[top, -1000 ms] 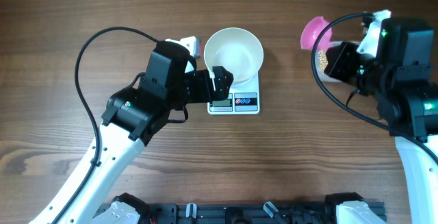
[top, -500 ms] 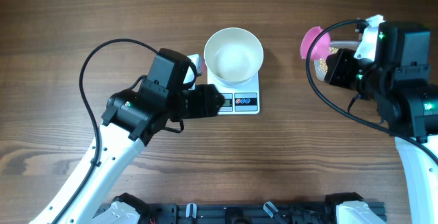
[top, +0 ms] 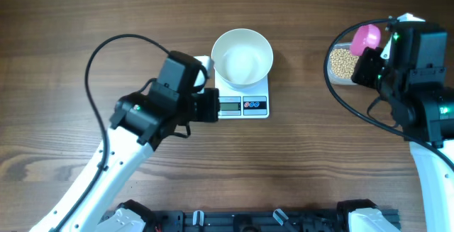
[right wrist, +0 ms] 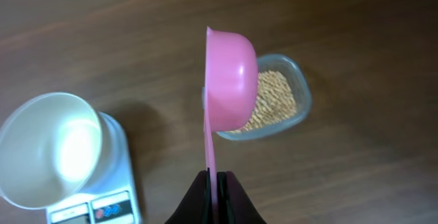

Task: Scoop item into bowl and weigh 150g on scale

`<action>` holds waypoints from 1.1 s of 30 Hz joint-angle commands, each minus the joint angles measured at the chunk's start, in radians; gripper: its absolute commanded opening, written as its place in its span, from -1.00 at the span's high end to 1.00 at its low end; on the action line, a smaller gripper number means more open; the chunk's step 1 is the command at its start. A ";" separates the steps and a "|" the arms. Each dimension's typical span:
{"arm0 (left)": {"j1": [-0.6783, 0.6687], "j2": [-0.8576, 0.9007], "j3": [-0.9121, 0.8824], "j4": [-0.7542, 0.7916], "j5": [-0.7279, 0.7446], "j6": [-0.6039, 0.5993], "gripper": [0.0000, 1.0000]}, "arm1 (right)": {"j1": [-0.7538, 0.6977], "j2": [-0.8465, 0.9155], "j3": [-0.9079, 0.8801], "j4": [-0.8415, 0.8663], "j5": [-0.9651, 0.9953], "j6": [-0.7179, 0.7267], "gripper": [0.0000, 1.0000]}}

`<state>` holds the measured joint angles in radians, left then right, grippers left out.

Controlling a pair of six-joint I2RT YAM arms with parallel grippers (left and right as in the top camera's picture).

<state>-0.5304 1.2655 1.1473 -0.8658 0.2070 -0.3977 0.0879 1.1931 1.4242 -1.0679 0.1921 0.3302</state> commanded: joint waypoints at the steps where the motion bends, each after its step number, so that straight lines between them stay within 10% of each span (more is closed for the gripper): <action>1: -0.075 0.045 0.010 0.017 -0.153 0.064 0.92 | -0.003 0.000 0.014 -0.014 0.055 -0.015 0.92; 25: -0.198 0.287 -0.007 0.176 -0.205 0.177 0.92 | -0.043 0.012 0.014 0.049 0.095 -0.060 0.91; 33: -0.114 -0.037 -0.027 0.030 -0.175 0.111 0.92 | -0.116 0.012 0.014 0.051 0.016 -0.068 0.92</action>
<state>-0.6800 1.4200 1.1397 -0.7944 0.0269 -0.2752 -0.0227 1.2007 1.4242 -1.0172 0.2367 0.2813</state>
